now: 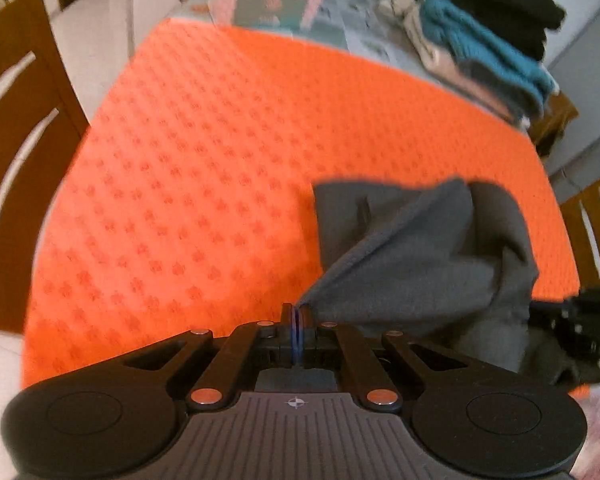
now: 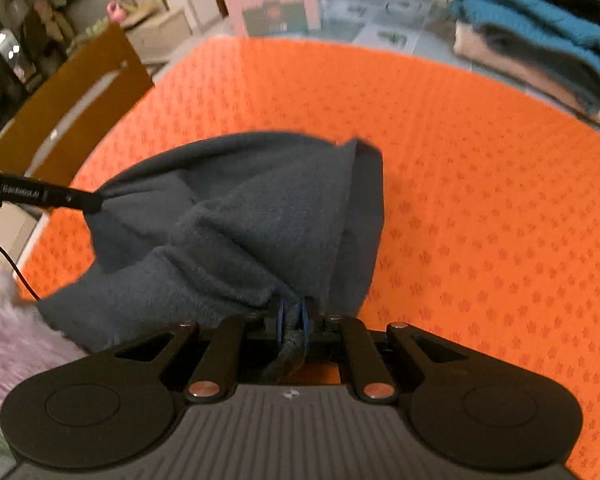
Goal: Fold clothes
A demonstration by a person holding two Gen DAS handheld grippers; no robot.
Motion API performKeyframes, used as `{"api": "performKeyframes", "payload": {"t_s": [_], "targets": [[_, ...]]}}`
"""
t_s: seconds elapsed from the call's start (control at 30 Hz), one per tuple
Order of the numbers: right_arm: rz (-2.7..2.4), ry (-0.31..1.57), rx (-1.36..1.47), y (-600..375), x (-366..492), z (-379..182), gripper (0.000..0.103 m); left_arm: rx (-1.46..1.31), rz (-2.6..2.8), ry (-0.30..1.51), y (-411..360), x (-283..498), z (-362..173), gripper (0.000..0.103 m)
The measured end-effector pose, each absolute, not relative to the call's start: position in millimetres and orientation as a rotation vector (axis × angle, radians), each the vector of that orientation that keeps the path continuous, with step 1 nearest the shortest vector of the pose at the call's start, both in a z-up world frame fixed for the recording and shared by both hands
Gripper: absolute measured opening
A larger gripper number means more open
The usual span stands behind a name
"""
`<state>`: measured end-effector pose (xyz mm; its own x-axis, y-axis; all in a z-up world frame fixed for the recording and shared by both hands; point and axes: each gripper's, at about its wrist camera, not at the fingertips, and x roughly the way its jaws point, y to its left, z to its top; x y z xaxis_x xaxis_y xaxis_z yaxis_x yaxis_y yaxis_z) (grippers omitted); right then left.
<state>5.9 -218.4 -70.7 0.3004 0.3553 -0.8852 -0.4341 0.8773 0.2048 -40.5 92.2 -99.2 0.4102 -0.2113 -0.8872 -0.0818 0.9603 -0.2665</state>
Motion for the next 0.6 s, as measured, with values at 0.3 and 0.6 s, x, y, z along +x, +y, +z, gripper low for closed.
{"api": "performKeyframes", "payload": {"t_s": [0.3,0.6], "targets": [[0.550,1.104,-0.145,-227,7,-36,0.017,-0.282,-0.151,1.069,93,-40,-68,0.026],[0.517,1.004,-0.043,-237,54,-4,0.043,-0.219,-0.229,1.040,77,5,-61,0.058]]}}
